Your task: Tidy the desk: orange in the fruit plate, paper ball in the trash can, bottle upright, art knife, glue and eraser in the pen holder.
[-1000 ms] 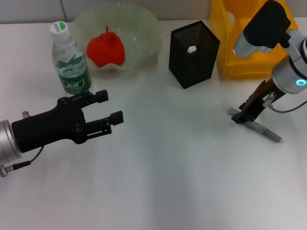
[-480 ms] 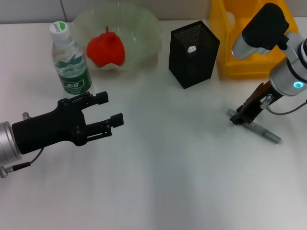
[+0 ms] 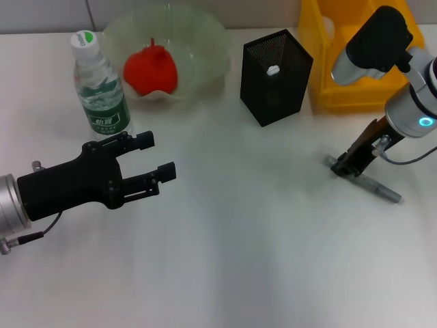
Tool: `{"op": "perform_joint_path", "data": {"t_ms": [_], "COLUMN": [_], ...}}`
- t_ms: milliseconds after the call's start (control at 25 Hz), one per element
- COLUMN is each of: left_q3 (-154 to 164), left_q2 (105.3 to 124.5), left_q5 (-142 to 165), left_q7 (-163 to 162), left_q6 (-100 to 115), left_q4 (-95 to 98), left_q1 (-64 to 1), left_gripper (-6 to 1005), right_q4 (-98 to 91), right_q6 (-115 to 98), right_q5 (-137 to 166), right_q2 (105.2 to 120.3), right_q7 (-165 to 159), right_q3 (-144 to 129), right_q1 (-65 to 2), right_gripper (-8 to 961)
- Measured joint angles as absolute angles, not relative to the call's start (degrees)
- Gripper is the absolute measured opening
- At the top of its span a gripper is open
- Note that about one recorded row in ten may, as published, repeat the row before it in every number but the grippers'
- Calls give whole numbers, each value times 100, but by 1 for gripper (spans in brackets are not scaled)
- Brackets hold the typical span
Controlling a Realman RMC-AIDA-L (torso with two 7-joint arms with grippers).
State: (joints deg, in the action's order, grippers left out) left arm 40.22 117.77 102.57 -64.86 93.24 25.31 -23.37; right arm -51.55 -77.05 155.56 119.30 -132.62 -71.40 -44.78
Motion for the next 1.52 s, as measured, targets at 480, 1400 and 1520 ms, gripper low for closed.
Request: {"op": "perform_joint_path", "data": {"t_ms": [480, 1400, 1520], "left_q3": [4002, 3972, 3973], "left_q2": [11778, 11803, 11804], "left_q5": [10240, 9904, 9894], "left_q7": [-6486, -6380, -6378], "left_q6": [9340, 9414, 9394], "left_q4": [2531, 2531, 2531], "left_q1": [-2338, -2314, -2313], "left_gripper": [799, 799, 799], "right_q4": [-6500, -3024, -2659], "right_q6": [-8236, -6655, -6413], "right_q5": [14266, 7919, 7866], "right_q2": [11901, 11916, 11926], "right_q7": [-13121, -7083, -6726], "right_q3": [-6838, -4787, -4779], "right_q1": [-4026, -3863, -4071], "right_gripper": [148, 154, 160]}}
